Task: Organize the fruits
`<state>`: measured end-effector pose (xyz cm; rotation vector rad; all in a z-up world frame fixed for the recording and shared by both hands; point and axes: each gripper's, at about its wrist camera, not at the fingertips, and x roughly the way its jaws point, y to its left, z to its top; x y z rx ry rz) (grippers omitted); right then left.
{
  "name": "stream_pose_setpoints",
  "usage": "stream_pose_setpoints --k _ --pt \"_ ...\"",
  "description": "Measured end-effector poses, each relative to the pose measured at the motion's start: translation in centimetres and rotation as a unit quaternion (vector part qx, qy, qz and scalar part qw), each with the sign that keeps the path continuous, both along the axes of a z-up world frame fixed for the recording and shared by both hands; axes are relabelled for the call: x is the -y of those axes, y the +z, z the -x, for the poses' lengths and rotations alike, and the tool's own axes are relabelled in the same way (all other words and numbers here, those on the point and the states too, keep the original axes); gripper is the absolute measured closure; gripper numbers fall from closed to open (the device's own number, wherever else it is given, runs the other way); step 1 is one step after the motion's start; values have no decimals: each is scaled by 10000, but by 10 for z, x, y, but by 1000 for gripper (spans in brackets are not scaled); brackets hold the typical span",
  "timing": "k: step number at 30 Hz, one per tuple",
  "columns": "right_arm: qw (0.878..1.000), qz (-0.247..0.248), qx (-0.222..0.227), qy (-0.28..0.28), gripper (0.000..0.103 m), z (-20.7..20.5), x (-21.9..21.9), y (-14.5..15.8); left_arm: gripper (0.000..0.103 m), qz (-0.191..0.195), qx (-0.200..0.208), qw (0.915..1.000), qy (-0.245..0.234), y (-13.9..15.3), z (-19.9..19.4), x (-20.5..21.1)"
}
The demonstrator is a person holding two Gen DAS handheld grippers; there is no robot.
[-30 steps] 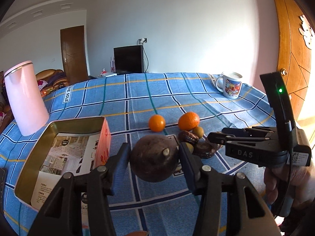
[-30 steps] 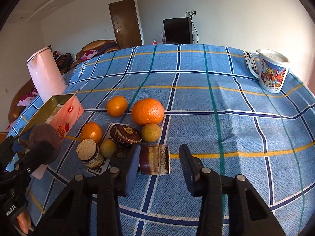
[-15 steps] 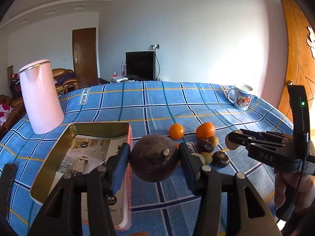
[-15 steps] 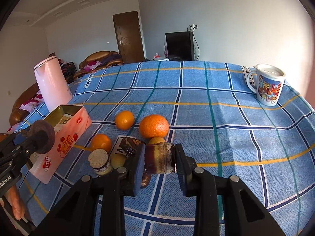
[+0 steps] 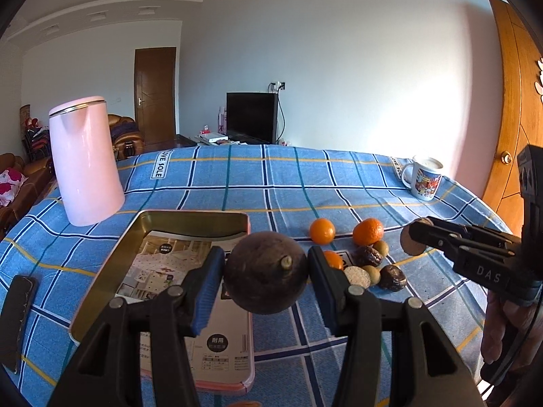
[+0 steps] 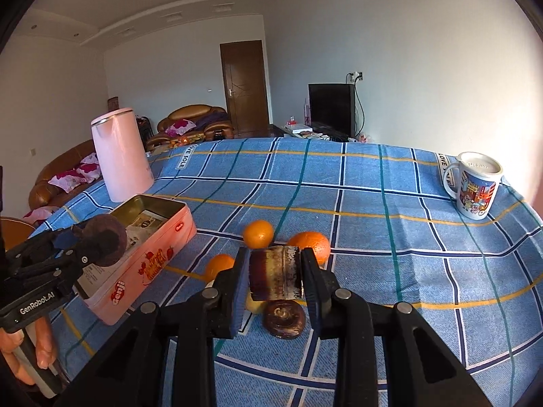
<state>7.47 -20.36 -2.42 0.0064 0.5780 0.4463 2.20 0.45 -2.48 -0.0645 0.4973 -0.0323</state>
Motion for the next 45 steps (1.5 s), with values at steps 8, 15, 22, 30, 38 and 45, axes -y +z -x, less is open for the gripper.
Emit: stream_pose_setpoints --k 8,15,22,30,38,45 --pt "9998 -149 103 77 72 4 -4 12 50 -20 43 9999 100 2 1 -13" --pt "9992 -226 142 313 72 -1 -29 23 50 -60 40 9996 259 5 -3 -35" --pt "9973 -245 221 660 72 -6 -64 36 50 8 -110 9992 373 4 -13 -64" --pt "9937 -133 249 1085 72 -10 -118 36 50 116 -276 9983 501 -1 -23 -88" --pt "9905 51 142 1364 71 -14 -170 20 50 169 -361 9968 691 -6 -28 -112" --pt "9884 287 3 1494 71 -16 -199 1 50 243 -428 9956 800 -12 -30 -124"
